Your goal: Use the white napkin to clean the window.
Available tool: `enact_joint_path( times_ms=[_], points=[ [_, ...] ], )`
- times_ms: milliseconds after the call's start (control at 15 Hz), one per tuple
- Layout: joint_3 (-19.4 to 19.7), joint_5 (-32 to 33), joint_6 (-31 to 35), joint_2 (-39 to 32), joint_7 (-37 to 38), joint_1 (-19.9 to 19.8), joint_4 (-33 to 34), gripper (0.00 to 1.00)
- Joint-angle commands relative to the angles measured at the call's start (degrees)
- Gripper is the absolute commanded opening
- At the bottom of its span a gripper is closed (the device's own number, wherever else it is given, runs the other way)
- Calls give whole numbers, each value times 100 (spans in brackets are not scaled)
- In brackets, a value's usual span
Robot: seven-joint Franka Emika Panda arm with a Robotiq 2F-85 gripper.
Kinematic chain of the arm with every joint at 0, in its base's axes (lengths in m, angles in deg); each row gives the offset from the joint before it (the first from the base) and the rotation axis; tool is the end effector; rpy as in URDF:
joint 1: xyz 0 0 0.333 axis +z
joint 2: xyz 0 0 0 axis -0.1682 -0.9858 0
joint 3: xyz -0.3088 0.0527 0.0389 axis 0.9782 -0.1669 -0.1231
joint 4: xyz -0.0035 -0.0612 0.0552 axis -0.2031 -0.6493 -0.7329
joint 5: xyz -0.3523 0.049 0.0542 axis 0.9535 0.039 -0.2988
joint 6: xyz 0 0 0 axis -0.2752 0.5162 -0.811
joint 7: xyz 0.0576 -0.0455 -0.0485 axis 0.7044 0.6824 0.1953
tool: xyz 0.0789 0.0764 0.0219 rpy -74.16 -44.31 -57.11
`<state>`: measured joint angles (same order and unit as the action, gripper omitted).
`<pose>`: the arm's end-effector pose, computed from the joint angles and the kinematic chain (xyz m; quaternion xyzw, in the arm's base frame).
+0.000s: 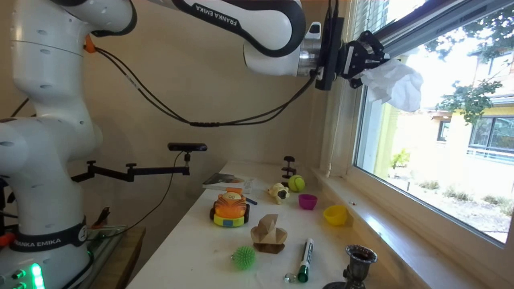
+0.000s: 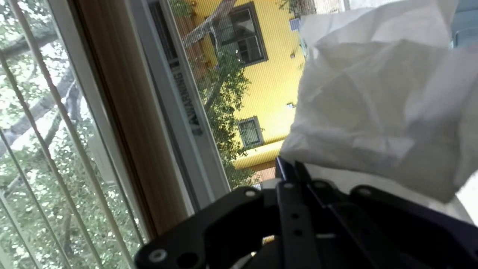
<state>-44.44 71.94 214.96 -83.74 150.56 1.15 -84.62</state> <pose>0.5617 -0.0825 0.5924 0.6262 0.3106 0.4871 0.5236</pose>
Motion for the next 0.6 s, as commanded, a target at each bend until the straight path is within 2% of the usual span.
enact_joint_path(
  times_ms=[0, 533],
  points=[
    [152, 56, -47, 458, -130, -141, -627, 1],
    [329, 56, -162, 329, -53, -205, -972, 1]
  ],
)
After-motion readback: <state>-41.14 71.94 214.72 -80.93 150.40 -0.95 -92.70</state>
